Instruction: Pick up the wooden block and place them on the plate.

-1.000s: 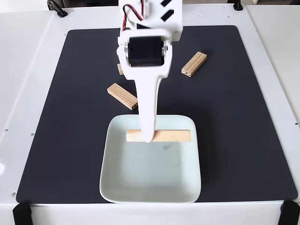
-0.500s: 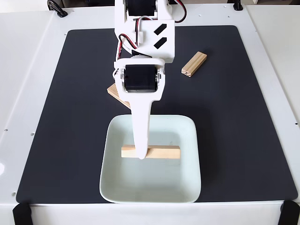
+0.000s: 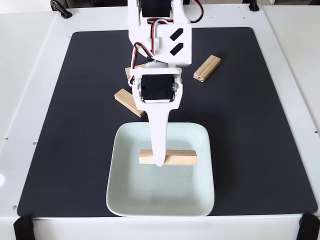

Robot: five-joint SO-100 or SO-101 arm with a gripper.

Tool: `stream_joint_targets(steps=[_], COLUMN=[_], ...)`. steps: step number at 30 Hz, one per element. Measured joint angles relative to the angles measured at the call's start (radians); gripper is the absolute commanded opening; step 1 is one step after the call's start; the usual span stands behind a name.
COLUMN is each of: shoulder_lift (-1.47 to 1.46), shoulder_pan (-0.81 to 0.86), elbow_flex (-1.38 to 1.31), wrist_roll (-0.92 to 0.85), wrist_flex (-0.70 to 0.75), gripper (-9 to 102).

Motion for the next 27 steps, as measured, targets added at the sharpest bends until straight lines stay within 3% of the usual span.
stream_joint_targets(steps=[3,14,17,22,27], shoulder_lift=[0.0,0.075,0.133,0.267,0.462], shoulder_pan=[0.005,0.008,0.008,-0.005,-0.023], elbow_flex=[-0.005,0.037,0.084,0.206,0.422], wrist_roll=[0.0,0.002,0.002,0.002,0.002], wrist_flex=[0.0,0.0,0.0,0.0,0.0], gripper=[35,33,26,-1,-1])
